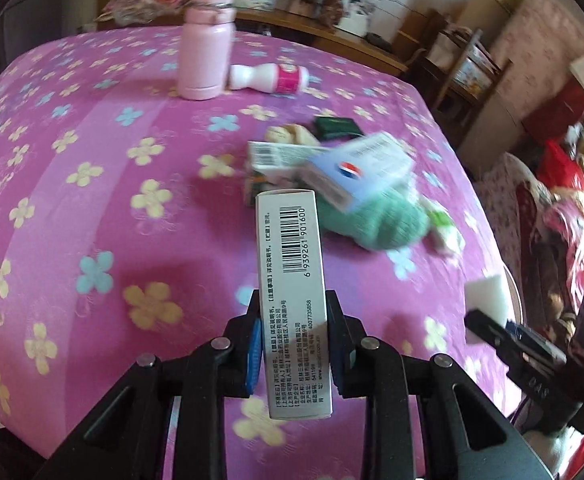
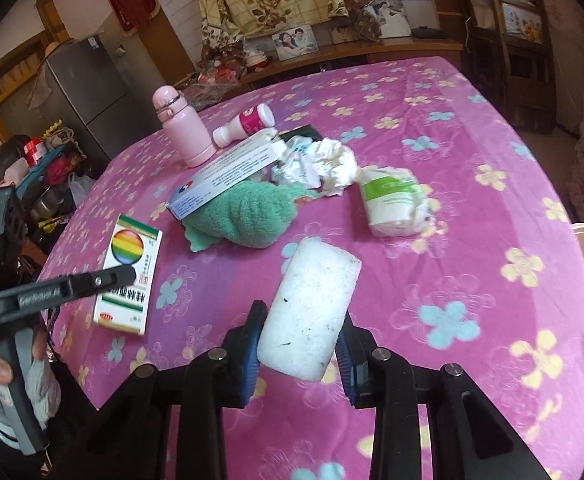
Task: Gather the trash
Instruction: 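Carry the box and sponge over the bucket and open both tools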
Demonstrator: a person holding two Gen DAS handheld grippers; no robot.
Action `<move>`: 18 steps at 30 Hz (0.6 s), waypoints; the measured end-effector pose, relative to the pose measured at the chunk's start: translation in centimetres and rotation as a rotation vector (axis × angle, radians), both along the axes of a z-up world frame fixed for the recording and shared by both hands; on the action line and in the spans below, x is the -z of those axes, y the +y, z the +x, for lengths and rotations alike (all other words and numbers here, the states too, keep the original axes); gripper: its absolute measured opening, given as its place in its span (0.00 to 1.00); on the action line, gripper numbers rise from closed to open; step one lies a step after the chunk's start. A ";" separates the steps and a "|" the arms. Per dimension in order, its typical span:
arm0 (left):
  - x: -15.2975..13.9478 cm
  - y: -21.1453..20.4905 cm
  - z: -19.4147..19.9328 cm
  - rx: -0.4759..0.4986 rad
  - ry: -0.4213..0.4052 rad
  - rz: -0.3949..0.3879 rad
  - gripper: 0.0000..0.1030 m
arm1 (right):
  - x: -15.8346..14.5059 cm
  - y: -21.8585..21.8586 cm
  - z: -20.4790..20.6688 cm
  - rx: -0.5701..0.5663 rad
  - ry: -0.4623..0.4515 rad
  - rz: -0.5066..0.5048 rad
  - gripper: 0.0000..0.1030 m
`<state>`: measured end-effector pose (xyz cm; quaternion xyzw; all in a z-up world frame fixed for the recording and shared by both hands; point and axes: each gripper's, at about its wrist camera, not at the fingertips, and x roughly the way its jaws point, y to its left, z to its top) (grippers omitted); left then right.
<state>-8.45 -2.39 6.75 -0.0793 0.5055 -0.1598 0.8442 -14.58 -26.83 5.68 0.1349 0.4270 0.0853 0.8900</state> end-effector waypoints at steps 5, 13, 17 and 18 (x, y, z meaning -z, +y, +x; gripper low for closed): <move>-0.9 -3.3 -1.4 0.065 -0.026 0.012 0.28 | -0.9 -1.5 -1.3 0.027 -0.020 -0.022 0.34; -1.8 -9.3 -2.8 0.172 -0.054 0.031 0.28 | -1.7 -5.0 -3.1 0.085 -0.033 -0.041 0.34; -2.2 -12.7 -2.9 0.223 -0.068 0.037 0.28 | -2.1 -7.2 -4.1 0.123 -0.035 -0.060 0.34; -2.3 -13.4 -3.0 0.232 -0.071 0.038 0.28 | -2.2 -7.8 -4.4 0.135 -0.035 -0.068 0.34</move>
